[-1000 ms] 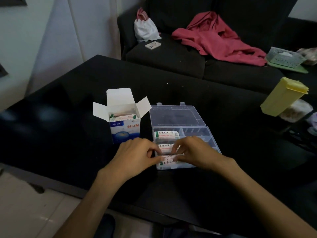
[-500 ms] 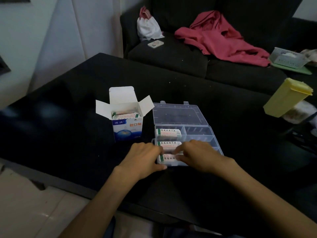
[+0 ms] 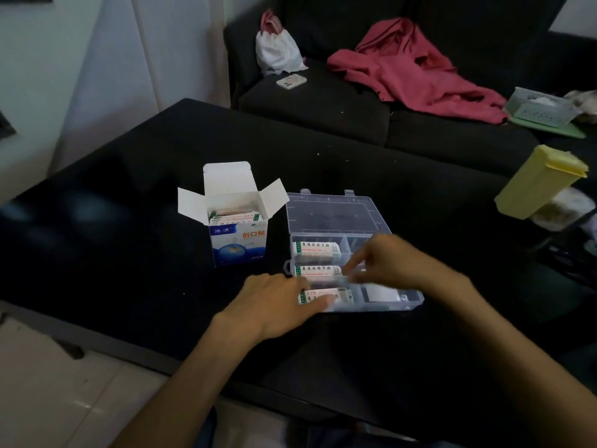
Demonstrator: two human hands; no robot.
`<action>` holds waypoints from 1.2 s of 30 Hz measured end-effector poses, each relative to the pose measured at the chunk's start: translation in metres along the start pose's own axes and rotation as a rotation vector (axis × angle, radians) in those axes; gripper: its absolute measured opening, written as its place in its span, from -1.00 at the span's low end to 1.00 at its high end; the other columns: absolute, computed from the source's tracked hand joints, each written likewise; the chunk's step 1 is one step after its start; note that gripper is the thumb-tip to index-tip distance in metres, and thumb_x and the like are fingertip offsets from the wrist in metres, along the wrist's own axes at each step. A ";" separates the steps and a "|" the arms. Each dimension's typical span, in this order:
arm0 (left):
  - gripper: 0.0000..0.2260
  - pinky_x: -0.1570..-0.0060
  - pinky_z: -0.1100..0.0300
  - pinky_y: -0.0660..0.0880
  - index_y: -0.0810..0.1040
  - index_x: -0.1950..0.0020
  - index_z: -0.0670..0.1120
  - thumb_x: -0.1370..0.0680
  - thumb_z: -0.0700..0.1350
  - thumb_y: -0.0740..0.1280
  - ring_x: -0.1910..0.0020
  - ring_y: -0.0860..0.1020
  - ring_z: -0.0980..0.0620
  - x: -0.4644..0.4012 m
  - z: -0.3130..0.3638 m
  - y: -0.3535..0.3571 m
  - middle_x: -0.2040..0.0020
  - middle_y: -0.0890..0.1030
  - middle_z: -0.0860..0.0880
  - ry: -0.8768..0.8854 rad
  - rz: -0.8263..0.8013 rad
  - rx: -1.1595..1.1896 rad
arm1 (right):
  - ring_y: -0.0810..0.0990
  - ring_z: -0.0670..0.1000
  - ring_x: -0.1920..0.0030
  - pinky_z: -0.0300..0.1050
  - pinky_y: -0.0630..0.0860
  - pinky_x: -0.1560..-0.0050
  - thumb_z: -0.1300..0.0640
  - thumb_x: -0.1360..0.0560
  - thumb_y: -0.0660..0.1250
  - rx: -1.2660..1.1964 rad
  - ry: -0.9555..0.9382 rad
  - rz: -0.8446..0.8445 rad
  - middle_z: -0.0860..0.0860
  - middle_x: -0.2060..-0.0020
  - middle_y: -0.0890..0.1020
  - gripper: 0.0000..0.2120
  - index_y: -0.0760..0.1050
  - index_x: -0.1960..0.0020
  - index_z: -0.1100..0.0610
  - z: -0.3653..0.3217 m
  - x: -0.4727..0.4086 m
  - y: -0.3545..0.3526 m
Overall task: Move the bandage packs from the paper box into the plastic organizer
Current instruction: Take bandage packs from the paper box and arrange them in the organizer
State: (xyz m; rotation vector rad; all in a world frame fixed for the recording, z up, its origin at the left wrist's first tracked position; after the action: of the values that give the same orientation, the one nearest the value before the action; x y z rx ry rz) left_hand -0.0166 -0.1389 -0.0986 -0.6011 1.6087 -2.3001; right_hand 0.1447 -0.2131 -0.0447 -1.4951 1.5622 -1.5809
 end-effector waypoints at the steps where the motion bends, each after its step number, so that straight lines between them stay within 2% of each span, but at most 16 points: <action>1: -0.56 0.11 0.15 0.32 0.40 -0.34 0.12 -0.60 0.27 -0.03 -0.04 0.54 0.01 0.000 0.000 0.000 -0.10 0.59 -0.02 -0.010 -0.003 -0.011 | 0.44 -0.18 0.31 -0.32 0.33 0.29 0.04 -0.48 0.39 -0.058 0.060 -0.030 -0.19 0.27 0.49 -0.85 0.63 -0.03 -0.03 0.004 0.003 -0.008; 4: -0.69 0.13 0.14 0.33 0.43 -0.26 0.11 -0.64 0.13 0.01 0.02 0.52 0.01 -0.002 -0.004 -0.001 -0.10 0.58 -0.02 -0.045 0.020 -0.056 | 0.48 -0.17 0.31 -0.31 0.40 0.27 0.06 -0.50 0.36 -0.094 0.150 -0.148 -0.08 0.32 0.55 -0.82 0.63 -0.06 0.09 0.005 0.006 -0.014; 7: -0.74 0.13 0.16 0.37 0.48 -0.21 0.11 -0.63 0.10 0.08 0.05 0.52 0.04 -0.004 -0.005 -0.002 -0.08 0.59 0.01 -0.063 0.031 -0.062 | 0.46 -0.10 0.36 -0.27 0.41 0.30 0.11 -0.55 0.29 -0.084 0.198 -0.214 -0.02 0.37 0.55 -0.80 0.60 -0.06 0.19 -0.005 0.001 0.001; 10: -0.76 0.12 0.14 0.40 0.51 -0.16 0.10 -0.61 0.09 0.12 0.01 0.55 0.00 -0.004 -0.005 -0.002 -0.06 0.60 0.01 -0.078 0.051 -0.054 | 0.40 -0.10 0.48 -0.28 0.36 0.44 0.22 -0.59 0.18 -0.098 0.281 -0.275 0.01 0.44 0.56 -0.85 0.49 0.06 0.25 -0.012 -0.004 0.012; 13: -0.77 0.14 0.15 0.39 0.56 -0.10 0.08 -0.59 0.07 0.15 0.01 0.56 -0.02 -0.005 -0.003 -0.003 -0.03 0.61 -0.01 -0.094 0.095 -0.046 | 0.27 -0.13 0.64 -0.32 0.24 0.57 0.25 -0.62 0.06 -0.296 0.380 -0.418 -0.01 0.61 0.51 -0.83 0.33 0.12 0.22 -0.017 -0.006 0.014; 17: -0.77 0.14 0.15 0.38 0.60 -0.12 0.06 -0.58 0.04 0.19 0.00 0.56 -0.03 -0.006 -0.003 -0.003 -0.04 0.61 -0.02 -0.105 0.124 -0.028 | 0.24 -0.16 0.65 -0.36 0.19 0.60 0.29 -0.61 0.01 -0.452 0.431 -0.561 0.01 0.58 0.51 -0.84 0.32 0.08 0.21 -0.018 -0.007 0.013; 20: -0.77 0.10 0.13 0.44 0.61 -0.12 0.06 -0.57 0.03 0.21 0.00 0.57 -0.01 -0.008 -0.003 -0.002 -0.05 0.62 -0.01 -0.101 0.116 0.014 | 0.25 -0.17 0.61 -0.37 0.20 0.58 0.29 -0.59 0.07 -0.495 0.422 -0.592 0.00 0.53 0.50 -0.86 0.38 0.08 0.22 -0.010 -0.008 0.011; 23: -0.79 0.12 0.15 0.46 0.63 -0.11 0.07 -0.56 0.02 0.24 0.01 0.57 0.01 -0.010 -0.005 -0.002 -0.04 0.63 0.01 -0.102 0.107 0.060 | 0.30 -0.16 0.57 -0.35 0.27 0.52 0.17 -0.58 0.22 -0.320 0.387 -0.510 -0.04 0.51 0.51 -0.88 0.49 0.01 0.21 -0.004 -0.005 0.011; 24: -0.80 0.11 0.15 0.47 0.64 -0.09 0.07 -0.55 0.02 0.26 0.02 0.57 0.03 -0.010 -0.005 -0.001 -0.04 0.63 0.02 -0.105 0.097 0.082 | 0.35 -0.16 0.54 -0.33 0.36 0.45 0.12 -0.56 0.27 -0.192 0.342 -0.413 -0.05 0.49 0.53 -0.85 0.54 0.00 0.20 -0.001 -0.004 0.012; 26: -0.82 0.10 0.16 0.50 0.65 -0.05 0.07 -0.54 0.00 0.29 0.03 0.57 0.05 -0.012 -0.007 -0.001 -0.03 0.64 0.04 -0.115 0.081 0.122 | 0.47 -0.17 0.42 -0.21 0.52 0.19 0.05 -0.51 0.35 0.037 0.192 -0.124 -0.08 0.41 0.58 -0.83 0.63 -0.02 0.09 0.002 -0.004 0.014; 28: -0.84 0.09 0.16 0.51 0.65 -0.04 0.08 -0.52 -0.01 0.31 0.04 0.57 0.06 -0.012 -0.008 -0.001 -0.02 0.64 0.05 -0.119 0.075 0.138 | 0.53 -0.14 0.25 -0.15 0.53 0.05 0.01 -0.48 0.39 0.136 0.061 0.071 -0.06 0.17 0.66 -0.84 0.65 -0.04 -0.01 -0.001 0.000 0.018; 30: -0.84 0.11 0.17 0.49 0.65 -0.04 0.08 -0.52 -0.01 0.32 0.05 0.57 0.06 -0.012 -0.008 -0.002 -0.01 0.64 0.06 -0.115 0.079 0.134 | 0.56 -0.07 0.06 -0.15 0.48 0.03 -0.03 -0.47 0.38 0.141 0.036 0.056 -0.04 -0.03 0.63 -0.81 0.63 -0.07 -0.06 -0.003 0.001 0.024; 32: -0.83 0.12 0.19 0.47 0.65 -0.06 0.08 -0.53 0.00 0.31 0.04 0.57 0.07 -0.012 -0.008 -0.002 -0.02 0.63 0.06 -0.106 0.082 0.132 | 0.56 -0.02 -0.04 -0.10 0.48 -0.02 -0.06 -0.48 0.37 0.107 0.075 0.001 -0.02 -0.07 0.61 -0.79 0.63 -0.09 -0.08 -0.002 -0.001 0.031; 34: -0.82 0.11 0.17 0.49 0.64 -0.08 0.09 -0.54 0.01 0.30 0.03 0.57 0.06 -0.011 -0.008 -0.002 -0.04 0.63 0.05 -0.102 0.086 0.117 | 0.56 -0.02 -0.01 -0.06 0.51 -0.06 -0.04 -0.48 0.37 0.070 0.090 -0.010 -0.03 0.00 0.60 -0.81 0.63 -0.07 -0.07 -0.002 -0.003 0.034; 36: -0.81 0.10 0.14 0.50 0.63 -0.09 0.08 -0.55 0.03 0.28 0.02 0.57 0.04 -0.010 -0.006 -0.002 -0.04 0.62 0.03 -0.107 0.111 0.069 | 0.53 -0.08 0.15 -0.06 0.52 -0.04 -0.02 -0.46 0.40 0.025 0.081 -0.001 -0.06 0.14 0.58 -0.85 0.65 -0.01 -0.05 0.001 -0.005 0.034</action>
State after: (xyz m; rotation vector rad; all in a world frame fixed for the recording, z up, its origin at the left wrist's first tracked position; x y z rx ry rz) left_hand -0.0104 -0.1285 -0.1001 -0.5930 1.4697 -2.1948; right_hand 0.1345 -0.2177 -0.0775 -1.4350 1.5794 -1.6748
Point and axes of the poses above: each hand's wrist, its own x-axis away from the middle knuckle, its own y-axis out of the palm, z = x × y, the point moved 2 cm from there along -x, towards the middle knuckle
